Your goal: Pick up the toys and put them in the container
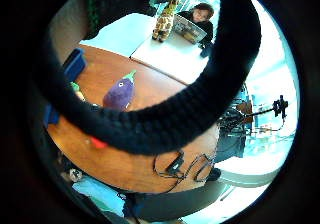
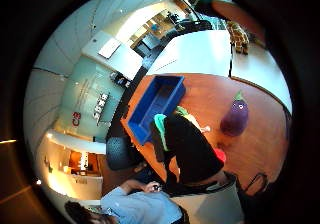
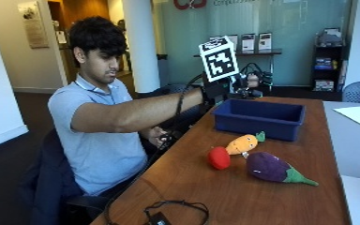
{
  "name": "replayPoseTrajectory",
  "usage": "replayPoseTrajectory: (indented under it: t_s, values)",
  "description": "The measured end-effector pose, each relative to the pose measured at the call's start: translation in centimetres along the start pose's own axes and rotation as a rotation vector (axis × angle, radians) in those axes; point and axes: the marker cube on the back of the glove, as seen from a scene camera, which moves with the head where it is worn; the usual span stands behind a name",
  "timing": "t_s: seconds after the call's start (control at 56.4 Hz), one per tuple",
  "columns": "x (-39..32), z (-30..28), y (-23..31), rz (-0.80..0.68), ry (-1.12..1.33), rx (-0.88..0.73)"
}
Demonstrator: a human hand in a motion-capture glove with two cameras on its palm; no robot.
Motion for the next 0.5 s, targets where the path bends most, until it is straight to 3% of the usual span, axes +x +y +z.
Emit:
replayPoseTrajectory:
  t_s: [0.497]
  values:
    - [3.4, 13.5, -1.8, 0.245, 0.054, -0.374]
